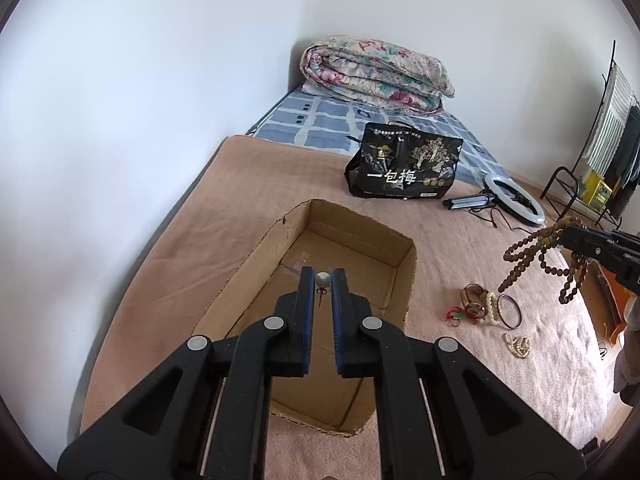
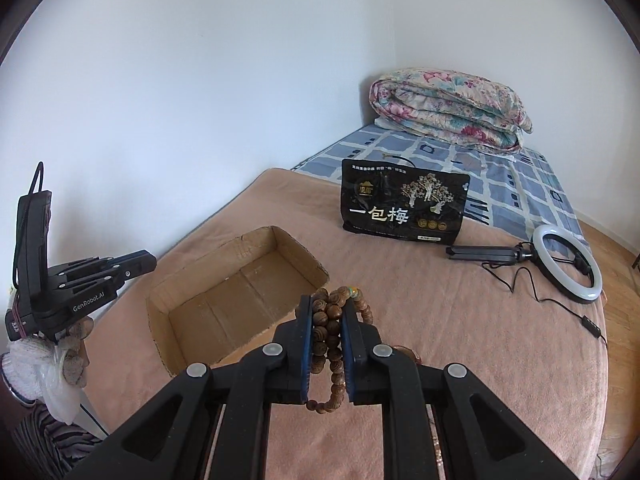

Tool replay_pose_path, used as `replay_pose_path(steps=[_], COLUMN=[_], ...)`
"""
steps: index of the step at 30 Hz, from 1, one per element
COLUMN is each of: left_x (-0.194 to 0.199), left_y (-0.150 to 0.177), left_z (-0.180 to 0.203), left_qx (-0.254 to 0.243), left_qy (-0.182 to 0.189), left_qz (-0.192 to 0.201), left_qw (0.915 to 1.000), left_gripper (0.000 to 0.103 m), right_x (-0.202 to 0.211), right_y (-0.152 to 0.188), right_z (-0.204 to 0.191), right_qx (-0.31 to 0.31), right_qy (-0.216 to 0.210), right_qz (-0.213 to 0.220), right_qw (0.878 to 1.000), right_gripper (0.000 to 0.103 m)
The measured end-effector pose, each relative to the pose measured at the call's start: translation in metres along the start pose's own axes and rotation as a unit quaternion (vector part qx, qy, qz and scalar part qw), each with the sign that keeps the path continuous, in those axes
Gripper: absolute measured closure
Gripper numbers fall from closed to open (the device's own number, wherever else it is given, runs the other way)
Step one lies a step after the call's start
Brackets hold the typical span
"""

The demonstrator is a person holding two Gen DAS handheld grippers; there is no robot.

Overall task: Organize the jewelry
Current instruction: 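Carry the bead necklace with the right tool into the cardboard box and release, then withdraw the right tool from the box back toward the remaining jewelry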

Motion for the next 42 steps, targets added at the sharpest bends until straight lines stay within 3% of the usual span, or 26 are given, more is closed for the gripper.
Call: replay_pose_path(steps=[15, 31, 32, 34, 35, 36, 37, 38, 39, 42], left_x=[-0.035, -0.049, -0.049, -0.049, -0.049, -0.049, -0.049, -0.048, -0.045, -0.042], left_y=[0.015, 0.023, 0.023, 0.023, 0.024, 0.024, 0.024, 0.023, 0.022, 0.019], left_z=[-0.031, -0.035, -0.034, -0.036, -0.036, -0.037, -0.039, -0.041, -0.042, -0.041], left_qx=[0.019, 0.024, 0.024, 0.027, 0.030, 0.033, 0.036, 0.039, 0.039, 0.034], left_qy=[-0.005, 0.001, 0.000, -0.002, -0.001, -0.001, -0.003, -0.006, -0.010, -0.011], left_qz=[-0.043, -0.062, -0.062, -0.062, -0.064, -0.066, -0.065, -0.061, -0.051, -0.046], left_qw=[0.9989, 0.9978, 0.9978, 0.9977, 0.9975, 0.9973, 0.9972, 0.9974, 0.9979, 0.9983], left_gripper=[0.097, 0.097, 0.097, 0.097, 0.096, 0.086, 0.059, 0.048, 0.040, 0.040], right_x=[-0.067, -0.105, -0.104, -0.103, -0.102, -0.100, -0.098, -0.097, -0.095, -0.091], right_y=[-0.023, -0.024, -0.025, -0.025, -0.026, -0.027, -0.028, -0.028, -0.029, -0.029], right_z=[-0.072, -0.099, -0.099, -0.099, -0.098, -0.097, -0.096, -0.094, -0.092, -0.090], right_qx=[0.025, 0.037, 0.037, 0.040, 0.042, 0.043, 0.042, 0.039, 0.036, 0.036], right_qy=[-0.021, -0.043, -0.045, -0.038, -0.032, -0.026, -0.022, -0.019, -0.019, -0.017], right_qz=[-0.019, -0.037, -0.034, -0.029, -0.026, -0.021, -0.018, -0.015, -0.013, -0.012], right_qw=[0.999, 0.998, 0.998, 0.998, 0.998, 0.999, 0.999, 0.999, 0.999, 0.999], right_gripper=[0.092, 0.089, 0.086, 0.060, 0.054, 0.044, 0.036, 0.033, 0.028, 0.022])
Point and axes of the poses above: each gripper's, at about its wrist camera, not at the fingertips, and x roughly against the way its jaws point, z to its right, y to its underside, the point moved 8 cm from there along -x, roughly the way its jaws point, and after that the axes turned 12 degrees about y, right-handed, at the moved point
